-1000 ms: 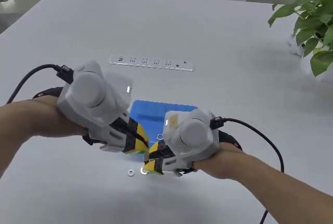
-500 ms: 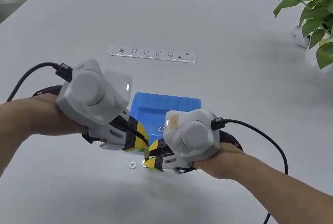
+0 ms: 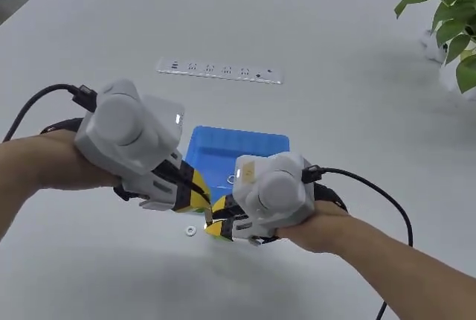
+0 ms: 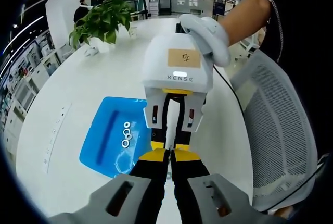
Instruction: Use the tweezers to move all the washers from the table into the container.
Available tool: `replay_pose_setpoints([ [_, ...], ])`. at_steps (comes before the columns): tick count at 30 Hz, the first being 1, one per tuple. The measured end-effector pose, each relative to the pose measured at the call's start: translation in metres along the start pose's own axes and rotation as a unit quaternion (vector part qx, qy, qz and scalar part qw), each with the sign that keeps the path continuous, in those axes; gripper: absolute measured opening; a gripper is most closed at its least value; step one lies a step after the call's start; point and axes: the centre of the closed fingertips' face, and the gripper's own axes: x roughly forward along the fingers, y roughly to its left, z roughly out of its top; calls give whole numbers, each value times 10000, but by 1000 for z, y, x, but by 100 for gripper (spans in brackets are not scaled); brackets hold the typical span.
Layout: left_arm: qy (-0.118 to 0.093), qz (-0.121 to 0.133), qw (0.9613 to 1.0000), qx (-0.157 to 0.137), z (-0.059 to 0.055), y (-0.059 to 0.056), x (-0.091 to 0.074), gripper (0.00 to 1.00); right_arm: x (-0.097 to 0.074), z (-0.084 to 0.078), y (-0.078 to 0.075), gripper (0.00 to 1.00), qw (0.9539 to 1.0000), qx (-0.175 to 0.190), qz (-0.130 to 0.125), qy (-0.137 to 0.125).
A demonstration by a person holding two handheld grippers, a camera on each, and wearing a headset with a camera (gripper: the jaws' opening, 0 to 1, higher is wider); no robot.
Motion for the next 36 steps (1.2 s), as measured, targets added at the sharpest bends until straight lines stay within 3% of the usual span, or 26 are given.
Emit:
replay_pose_setpoints([
  [36, 31, 63, 10000, -65, -5, -1, 0, 6, 3, 2, 2, 9, 9999, 125, 67, 36],
])
